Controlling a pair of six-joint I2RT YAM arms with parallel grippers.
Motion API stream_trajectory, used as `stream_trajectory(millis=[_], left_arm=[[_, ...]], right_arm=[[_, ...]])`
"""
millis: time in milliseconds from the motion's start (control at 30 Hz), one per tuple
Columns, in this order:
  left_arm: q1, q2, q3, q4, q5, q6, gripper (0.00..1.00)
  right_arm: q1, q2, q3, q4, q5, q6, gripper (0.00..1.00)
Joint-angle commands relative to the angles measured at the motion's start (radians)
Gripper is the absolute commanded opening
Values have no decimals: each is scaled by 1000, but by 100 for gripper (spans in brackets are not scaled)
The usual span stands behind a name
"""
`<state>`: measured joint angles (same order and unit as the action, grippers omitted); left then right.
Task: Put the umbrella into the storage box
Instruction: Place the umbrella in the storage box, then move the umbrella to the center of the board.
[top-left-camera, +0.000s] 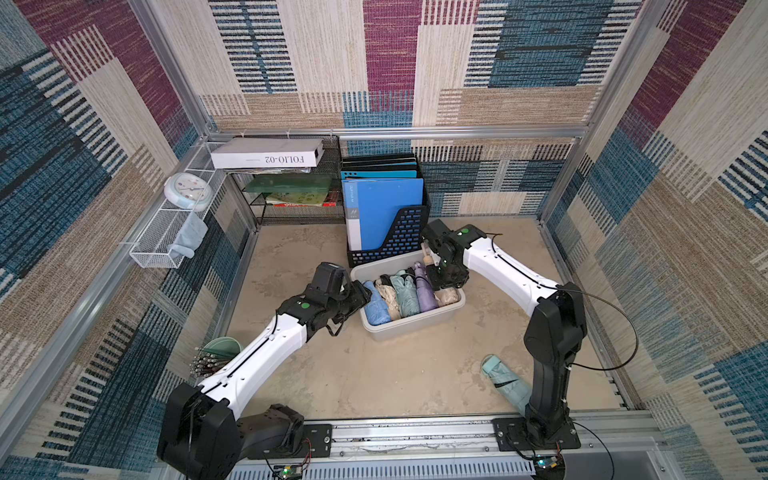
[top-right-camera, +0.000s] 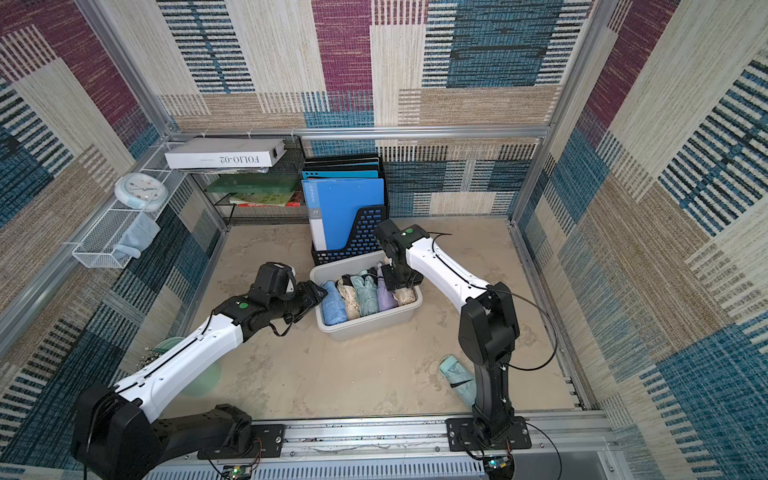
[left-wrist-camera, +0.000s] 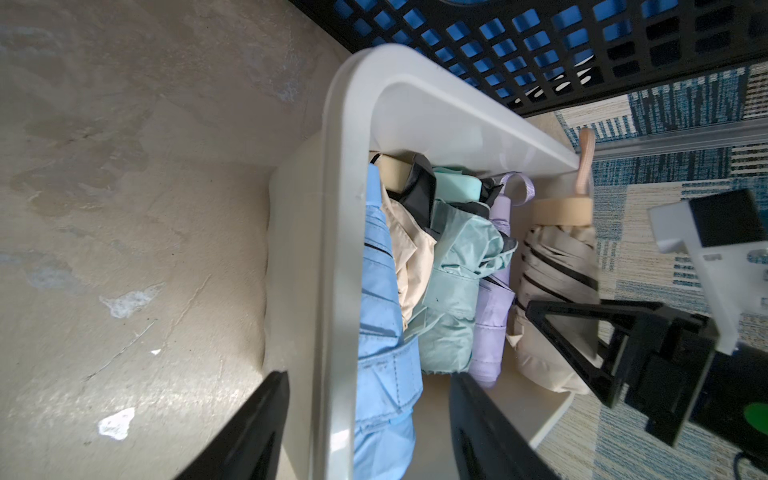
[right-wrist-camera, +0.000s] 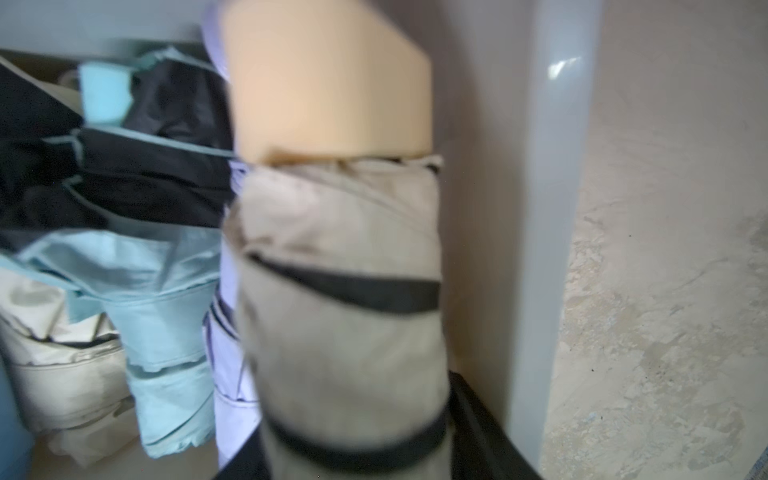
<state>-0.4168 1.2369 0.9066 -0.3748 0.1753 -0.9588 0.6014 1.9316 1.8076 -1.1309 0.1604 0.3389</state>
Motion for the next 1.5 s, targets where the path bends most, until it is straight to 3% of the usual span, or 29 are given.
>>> stream_trajectory(millis=[0, 133, 233, 367, 567, 733, 900, 1000, 1233, 1467], left_arm=[[1, -2, 4, -7, -10, 2, 66], [1, 7, 3, -1, -1, 0, 66], [1, 12, 2, 6, 3, -3, 66], [1, 13, 2, 2, 3, -3, 65], [2, 0, -6, -2, -3, -5, 65], [1, -1, -3, -5, 0, 0, 65], [2, -14, -4, -2, -5, 12, 69], [1, -28, -16, 13, -13, 15, 71], [4, -72, -63, 56, -44, 10, 73], [12, -82, -91, 86, -55, -12, 73]], right_arm=[[-1, -30, 27, -10, 24, 16, 60], [-1, -58, 22, -18, 27, 20, 56], [0, -72, -22, 15, 3, 31, 40], [1, -72, -95, 78, -43, 51, 27], [2, -55, -169, 153, -44, 51, 23], [3, -86, -142, 156, -41, 49, 31], [2, -226, -153, 117, -31, 64, 53], [2, -337, -270, 74, -38, 110, 62], [28, -558, -588, -125, -40, 264, 71], [38, -797, -894, -123, -136, 438, 83]])
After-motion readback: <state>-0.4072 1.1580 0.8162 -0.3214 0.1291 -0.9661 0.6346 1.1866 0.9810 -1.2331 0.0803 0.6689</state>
